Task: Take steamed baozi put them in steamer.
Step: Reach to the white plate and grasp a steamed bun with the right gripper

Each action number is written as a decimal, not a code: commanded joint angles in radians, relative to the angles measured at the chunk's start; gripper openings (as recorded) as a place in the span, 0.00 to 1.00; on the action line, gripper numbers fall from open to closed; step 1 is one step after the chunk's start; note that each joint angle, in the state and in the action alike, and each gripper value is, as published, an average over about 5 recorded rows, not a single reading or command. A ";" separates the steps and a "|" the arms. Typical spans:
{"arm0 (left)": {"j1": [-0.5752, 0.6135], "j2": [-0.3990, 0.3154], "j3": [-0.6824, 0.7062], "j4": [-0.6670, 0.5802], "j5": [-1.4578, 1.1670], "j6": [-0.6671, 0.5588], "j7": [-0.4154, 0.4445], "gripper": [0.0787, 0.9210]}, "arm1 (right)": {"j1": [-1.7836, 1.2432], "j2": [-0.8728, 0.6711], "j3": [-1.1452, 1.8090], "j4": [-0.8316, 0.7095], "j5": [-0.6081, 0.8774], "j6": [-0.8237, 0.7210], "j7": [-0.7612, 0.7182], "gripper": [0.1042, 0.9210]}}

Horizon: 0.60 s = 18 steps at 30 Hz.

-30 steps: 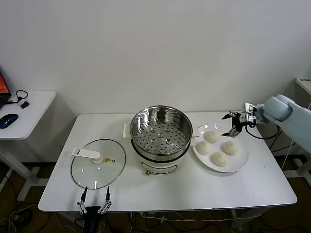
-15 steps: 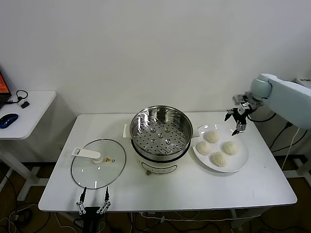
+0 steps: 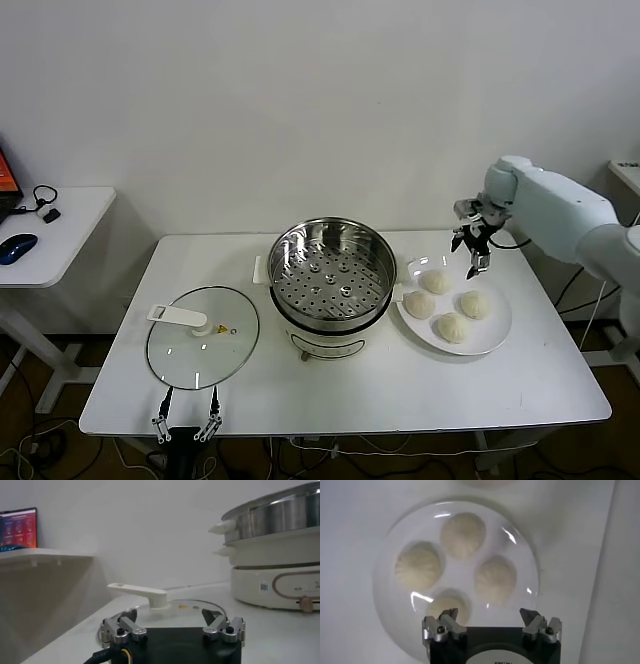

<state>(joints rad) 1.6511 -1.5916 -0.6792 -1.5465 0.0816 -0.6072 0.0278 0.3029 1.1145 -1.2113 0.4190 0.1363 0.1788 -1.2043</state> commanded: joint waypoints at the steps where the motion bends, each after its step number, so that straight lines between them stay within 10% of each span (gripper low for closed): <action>1: -0.001 0.003 -0.003 0.009 -0.002 -0.001 0.001 0.88 | -0.079 0.080 0.121 -0.130 -0.067 0.017 -0.012 0.88; 18: -0.007 0.007 -0.006 0.031 0.017 -0.015 0.000 0.88 | -0.127 0.176 0.423 -0.343 -0.368 0.061 0.057 0.88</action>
<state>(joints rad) 1.6437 -1.5850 -0.6854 -1.5185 0.0985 -0.6222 0.0281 0.1974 1.2467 -0.9256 0.1741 -0.1151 0.2255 -1.1637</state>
